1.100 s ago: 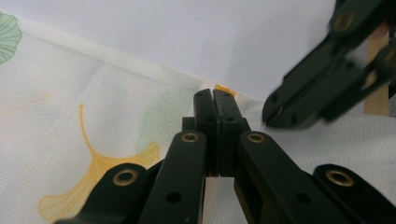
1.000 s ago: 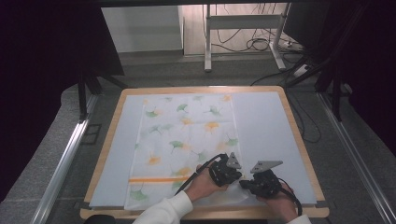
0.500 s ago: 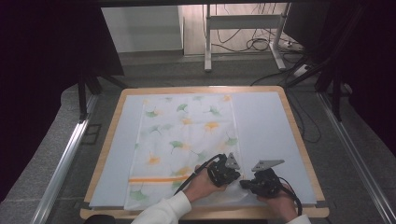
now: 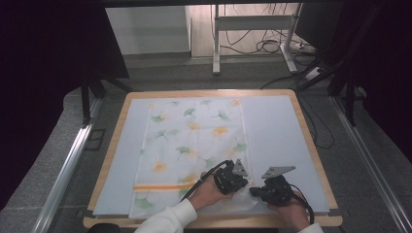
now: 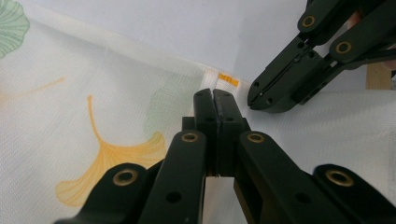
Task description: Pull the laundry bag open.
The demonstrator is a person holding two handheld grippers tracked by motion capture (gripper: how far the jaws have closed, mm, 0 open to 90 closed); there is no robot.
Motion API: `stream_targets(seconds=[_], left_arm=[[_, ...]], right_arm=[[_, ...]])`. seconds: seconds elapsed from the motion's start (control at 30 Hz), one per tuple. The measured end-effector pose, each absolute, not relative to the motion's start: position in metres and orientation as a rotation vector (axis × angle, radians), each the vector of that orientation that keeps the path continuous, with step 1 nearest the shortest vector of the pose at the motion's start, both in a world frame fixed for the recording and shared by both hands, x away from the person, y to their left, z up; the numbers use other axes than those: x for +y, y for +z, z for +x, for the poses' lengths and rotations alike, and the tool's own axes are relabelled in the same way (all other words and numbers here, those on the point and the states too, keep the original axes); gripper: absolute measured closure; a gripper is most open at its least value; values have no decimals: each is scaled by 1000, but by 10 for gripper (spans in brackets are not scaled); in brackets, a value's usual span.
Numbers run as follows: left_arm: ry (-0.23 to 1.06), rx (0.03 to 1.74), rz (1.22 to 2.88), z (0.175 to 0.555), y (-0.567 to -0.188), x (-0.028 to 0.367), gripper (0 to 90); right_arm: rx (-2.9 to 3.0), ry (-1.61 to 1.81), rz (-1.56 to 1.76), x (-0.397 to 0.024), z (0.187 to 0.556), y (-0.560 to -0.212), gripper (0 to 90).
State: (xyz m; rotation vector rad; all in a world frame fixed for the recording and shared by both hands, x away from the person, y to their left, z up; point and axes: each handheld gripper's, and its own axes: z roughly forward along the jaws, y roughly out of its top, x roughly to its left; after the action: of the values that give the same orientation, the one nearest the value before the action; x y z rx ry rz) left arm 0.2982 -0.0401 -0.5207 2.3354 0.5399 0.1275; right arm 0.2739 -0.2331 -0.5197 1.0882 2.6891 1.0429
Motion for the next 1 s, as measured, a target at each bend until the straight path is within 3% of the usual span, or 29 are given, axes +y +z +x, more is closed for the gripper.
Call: stream_targets(seconds=[1.0], left_arm=[[130,552,2347,293,-519,-16,900]], right_arm=[[2691,1054,1090,-234,274,-520,898]])
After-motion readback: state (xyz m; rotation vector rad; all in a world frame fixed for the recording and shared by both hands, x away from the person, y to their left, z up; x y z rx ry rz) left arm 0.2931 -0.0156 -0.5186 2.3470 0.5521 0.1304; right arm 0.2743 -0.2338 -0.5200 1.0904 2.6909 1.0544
